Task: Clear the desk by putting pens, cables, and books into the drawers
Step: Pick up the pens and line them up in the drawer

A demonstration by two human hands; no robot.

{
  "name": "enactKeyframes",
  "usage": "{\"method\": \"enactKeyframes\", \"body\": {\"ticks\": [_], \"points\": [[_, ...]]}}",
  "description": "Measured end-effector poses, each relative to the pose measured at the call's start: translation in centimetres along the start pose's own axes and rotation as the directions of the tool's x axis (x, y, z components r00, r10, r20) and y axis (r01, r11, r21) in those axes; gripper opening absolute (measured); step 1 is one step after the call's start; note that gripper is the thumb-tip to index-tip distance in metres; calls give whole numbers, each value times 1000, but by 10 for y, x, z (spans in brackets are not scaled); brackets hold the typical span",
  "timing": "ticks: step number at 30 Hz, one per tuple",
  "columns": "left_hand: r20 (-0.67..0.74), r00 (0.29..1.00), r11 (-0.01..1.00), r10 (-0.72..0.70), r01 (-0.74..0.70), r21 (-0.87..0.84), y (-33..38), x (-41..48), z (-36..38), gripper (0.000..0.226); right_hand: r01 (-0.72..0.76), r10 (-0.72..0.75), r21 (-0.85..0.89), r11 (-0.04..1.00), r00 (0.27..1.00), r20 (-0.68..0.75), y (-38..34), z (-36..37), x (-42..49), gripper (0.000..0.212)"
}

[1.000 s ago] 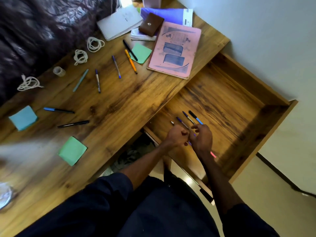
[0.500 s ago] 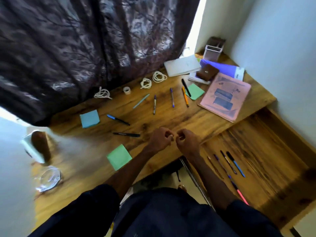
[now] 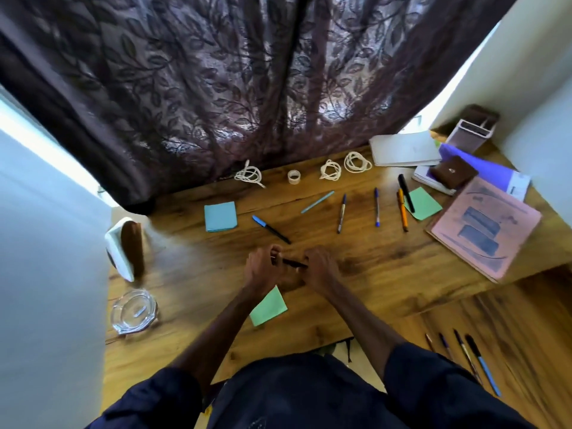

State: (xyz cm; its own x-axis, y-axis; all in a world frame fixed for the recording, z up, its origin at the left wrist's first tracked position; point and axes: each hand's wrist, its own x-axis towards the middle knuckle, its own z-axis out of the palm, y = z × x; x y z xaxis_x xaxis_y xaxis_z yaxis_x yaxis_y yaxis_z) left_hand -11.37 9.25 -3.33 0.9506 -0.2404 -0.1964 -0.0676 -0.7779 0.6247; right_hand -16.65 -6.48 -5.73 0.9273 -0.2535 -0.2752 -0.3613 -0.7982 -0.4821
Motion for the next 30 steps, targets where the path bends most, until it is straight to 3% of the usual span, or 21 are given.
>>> {"method": "enactKeyframes", "body": {"ticks": [4, 7, 10, 18, 24, 28, 30], "points": [[129, 990, 993, 58, -70, 93, -16, 12, -12, 25, 2, -1, -29, 1000, 999, 48, 3, 10, 6, 22], [274, 950, 953, 147, -211, 219, -9, 17, -17, 35, -3, 4, -25, 1000, 999, 53, 4, 11, 9, 23], [333, 914, 898, 231, -332, 290, -7, 25, -14, 35, 6, -7, 13, 1000, 1000, 29, -2, 3, 18, 25], [165, 957, 955, 240, -263, 139, -4, 52, -43, 28, -57, 59, 468, 882, 998, 10, -34, -36, 65, 23], [8, 1000, 996, 1, 0, -84, -22, 66, -60, 12, -91, 97, 318, 944, 995, -3, -44, -11, 90, 15], [16, 999, 993, -50, 51, -104, -31, 66, -64, 17, -93, 97, 204, 975, 995, -10, -24, 35, 108, 29], [18, 999, 993, -44, 46, -106, -35, 63, -65, 16, -87, 85, 155, 984, 996, 17, -12, 55, 117, 26]]}}
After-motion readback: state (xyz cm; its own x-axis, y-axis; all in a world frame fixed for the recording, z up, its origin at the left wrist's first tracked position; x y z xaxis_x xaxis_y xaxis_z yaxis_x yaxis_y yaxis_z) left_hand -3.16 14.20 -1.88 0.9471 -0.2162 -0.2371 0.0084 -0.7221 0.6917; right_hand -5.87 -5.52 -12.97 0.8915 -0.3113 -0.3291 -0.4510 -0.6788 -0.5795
